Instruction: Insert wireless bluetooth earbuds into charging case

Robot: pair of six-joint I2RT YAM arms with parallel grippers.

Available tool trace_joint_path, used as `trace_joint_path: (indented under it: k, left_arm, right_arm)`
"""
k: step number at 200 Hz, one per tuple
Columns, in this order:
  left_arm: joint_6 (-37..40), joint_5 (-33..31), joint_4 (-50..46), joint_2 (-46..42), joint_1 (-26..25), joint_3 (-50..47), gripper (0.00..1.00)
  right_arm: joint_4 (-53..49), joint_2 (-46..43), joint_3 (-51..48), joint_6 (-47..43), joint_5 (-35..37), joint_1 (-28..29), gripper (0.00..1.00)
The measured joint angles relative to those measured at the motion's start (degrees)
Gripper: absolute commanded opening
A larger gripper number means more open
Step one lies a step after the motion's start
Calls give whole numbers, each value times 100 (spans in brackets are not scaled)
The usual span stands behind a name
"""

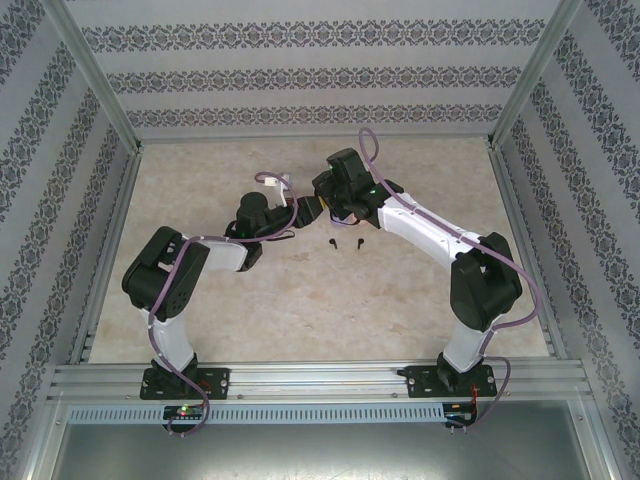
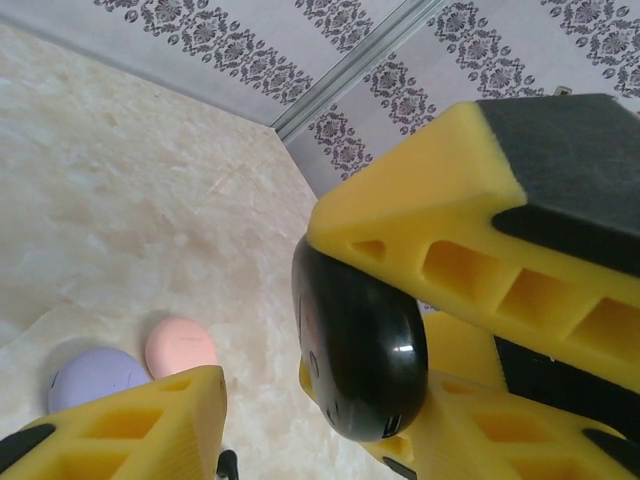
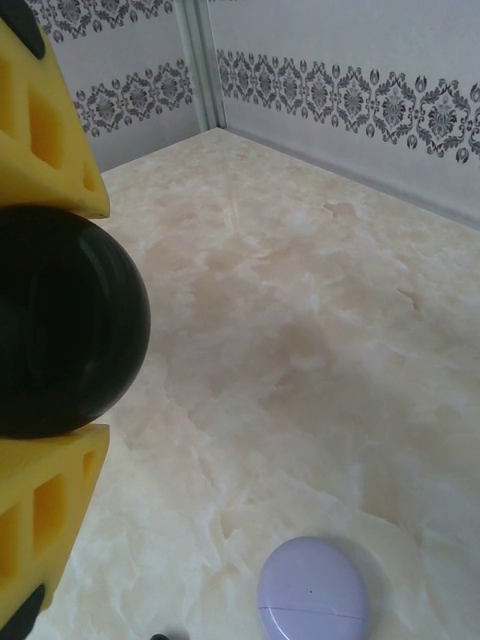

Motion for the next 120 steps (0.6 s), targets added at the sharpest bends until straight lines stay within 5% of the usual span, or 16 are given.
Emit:
trace_joint_path:
  k: [78,120]
  left_arm:
    - [-122,-138,170,22,-31,9,46]
    - [-188,-177,354,50,-46,24,30]
  right_arm:
    - [20,0,0,0,-13,2,25]
    - [87,0,0,0,-24,0,25]
